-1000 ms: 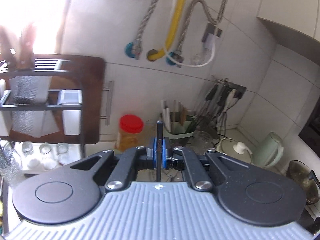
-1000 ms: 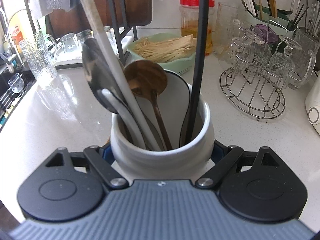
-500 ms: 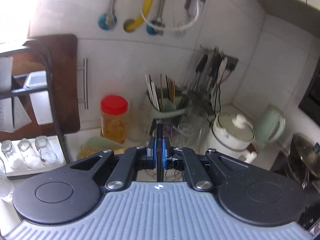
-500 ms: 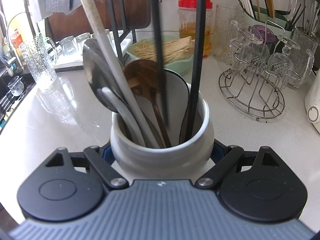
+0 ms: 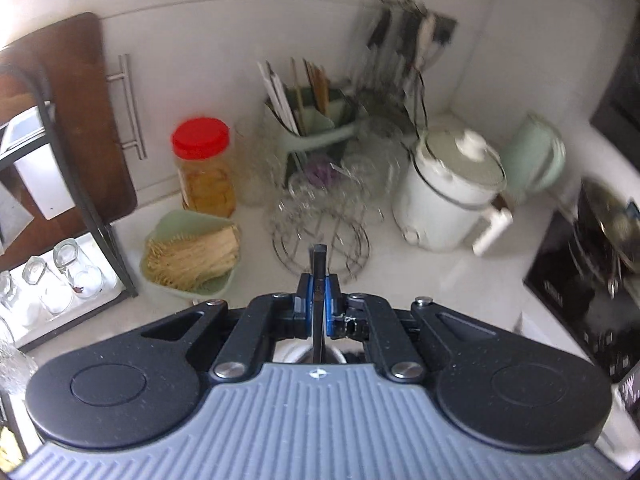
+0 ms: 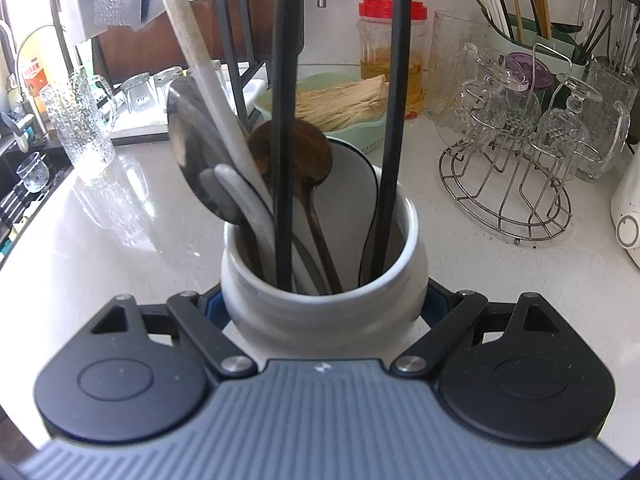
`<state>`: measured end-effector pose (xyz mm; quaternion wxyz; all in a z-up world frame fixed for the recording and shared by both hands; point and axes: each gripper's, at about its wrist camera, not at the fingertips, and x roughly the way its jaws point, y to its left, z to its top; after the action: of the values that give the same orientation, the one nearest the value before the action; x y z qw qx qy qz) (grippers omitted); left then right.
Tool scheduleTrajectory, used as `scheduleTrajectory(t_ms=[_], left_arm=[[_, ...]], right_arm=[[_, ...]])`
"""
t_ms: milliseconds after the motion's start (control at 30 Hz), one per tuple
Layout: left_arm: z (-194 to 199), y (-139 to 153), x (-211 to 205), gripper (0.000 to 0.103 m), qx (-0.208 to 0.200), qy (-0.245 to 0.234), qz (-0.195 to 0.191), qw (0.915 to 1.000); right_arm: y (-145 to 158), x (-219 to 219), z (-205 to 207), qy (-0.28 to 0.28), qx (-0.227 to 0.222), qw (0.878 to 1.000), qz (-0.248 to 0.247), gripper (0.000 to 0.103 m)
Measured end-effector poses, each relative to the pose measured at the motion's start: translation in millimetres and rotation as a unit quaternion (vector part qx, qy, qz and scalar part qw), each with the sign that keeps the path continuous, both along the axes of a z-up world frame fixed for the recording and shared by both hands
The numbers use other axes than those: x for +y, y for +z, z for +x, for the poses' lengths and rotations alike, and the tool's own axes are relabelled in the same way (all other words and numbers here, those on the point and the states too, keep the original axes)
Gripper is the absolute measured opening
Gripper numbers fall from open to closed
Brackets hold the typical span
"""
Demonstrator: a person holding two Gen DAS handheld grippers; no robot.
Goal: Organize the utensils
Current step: 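Lower the black chopstick into the white mug with the left gripper, then open the left gripper and raise it from the mug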
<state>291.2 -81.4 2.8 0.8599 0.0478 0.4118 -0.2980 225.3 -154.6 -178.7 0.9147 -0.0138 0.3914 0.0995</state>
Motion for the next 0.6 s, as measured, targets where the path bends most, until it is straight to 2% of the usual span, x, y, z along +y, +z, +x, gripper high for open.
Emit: scheduleTrajectory(t_ms=[267,433,600], left_arm=[[6,-3,-17,0.007,0.056,-0.057,0.058,0.9951],[9,-16,-26,0.007,0.090,-0.078,0.085,0.9892],[12,-24,-31,0.007,0.102,-0.082,0.087,0.9876]], right_arm=[[-1,0,0,-0.001,-0.001,1.000,0.001,0.092],[-1,-1,0,-0.002,-0.002,1.000,0.001,0.092],[-1,-1,0,-0.003,-0.003,1.000,0.001,0.092]])
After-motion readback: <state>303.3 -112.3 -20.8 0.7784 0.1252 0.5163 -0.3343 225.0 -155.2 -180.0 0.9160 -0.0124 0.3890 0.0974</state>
